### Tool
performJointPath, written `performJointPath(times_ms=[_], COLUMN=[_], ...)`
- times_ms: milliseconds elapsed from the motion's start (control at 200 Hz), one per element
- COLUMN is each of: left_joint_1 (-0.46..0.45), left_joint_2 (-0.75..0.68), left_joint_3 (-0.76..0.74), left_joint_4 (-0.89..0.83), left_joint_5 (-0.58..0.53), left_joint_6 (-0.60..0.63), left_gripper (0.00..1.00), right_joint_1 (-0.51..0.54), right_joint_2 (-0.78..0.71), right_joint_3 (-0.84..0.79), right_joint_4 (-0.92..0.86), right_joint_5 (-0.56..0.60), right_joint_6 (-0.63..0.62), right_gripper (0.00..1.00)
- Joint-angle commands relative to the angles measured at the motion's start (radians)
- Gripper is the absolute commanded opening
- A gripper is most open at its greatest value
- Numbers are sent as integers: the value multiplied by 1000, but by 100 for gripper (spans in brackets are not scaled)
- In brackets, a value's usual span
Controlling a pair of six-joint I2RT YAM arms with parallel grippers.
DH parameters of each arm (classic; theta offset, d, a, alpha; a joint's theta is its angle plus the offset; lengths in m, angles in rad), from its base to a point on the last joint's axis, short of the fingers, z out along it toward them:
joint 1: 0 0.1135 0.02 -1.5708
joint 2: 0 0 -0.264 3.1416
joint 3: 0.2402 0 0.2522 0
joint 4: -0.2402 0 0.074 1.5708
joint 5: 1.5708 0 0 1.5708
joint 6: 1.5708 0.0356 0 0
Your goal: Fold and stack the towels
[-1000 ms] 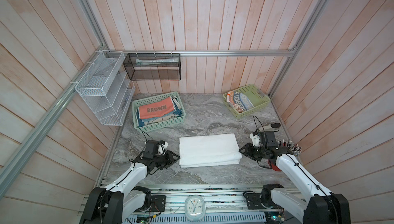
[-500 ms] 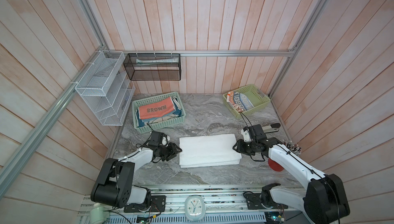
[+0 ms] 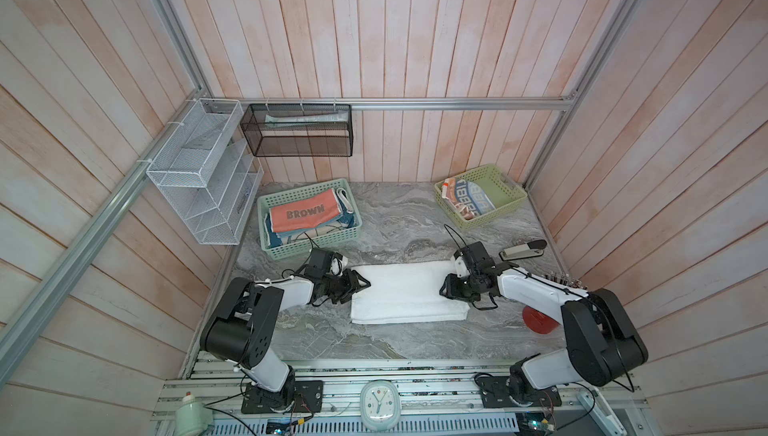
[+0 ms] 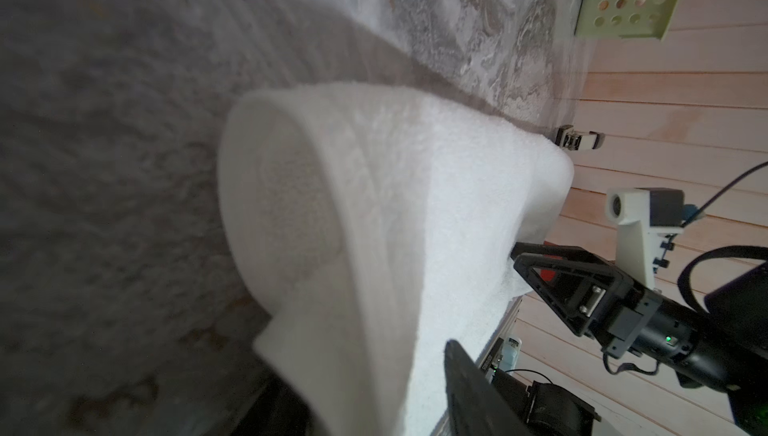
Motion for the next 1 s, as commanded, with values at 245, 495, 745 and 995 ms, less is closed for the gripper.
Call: performJointPath(times_ms=[245,495,745,995], left_joint_1=[-21,-22,-19,77], left_joint_2=[82,204,413,536], left_joint_3=[182,586,1120,1551], left_joint_4=[-94,-292,-513,-681], left_joint_5=[-21,-40,-40,-40], left_joint_6=[29,125,218,251], left_gripper=[0,0,0,0], right_joint_1=[-11,-33,-62,-67], right_joint_2=[-48,-97,-74,-50], right_joint_3=[50,49,48,63], right_joint_4=[18,73,87,94], right_joint_5=[97,119,91,58], right_joint_6=[-67,-89,-107,-114], right_gripper=[45,45,45,45])
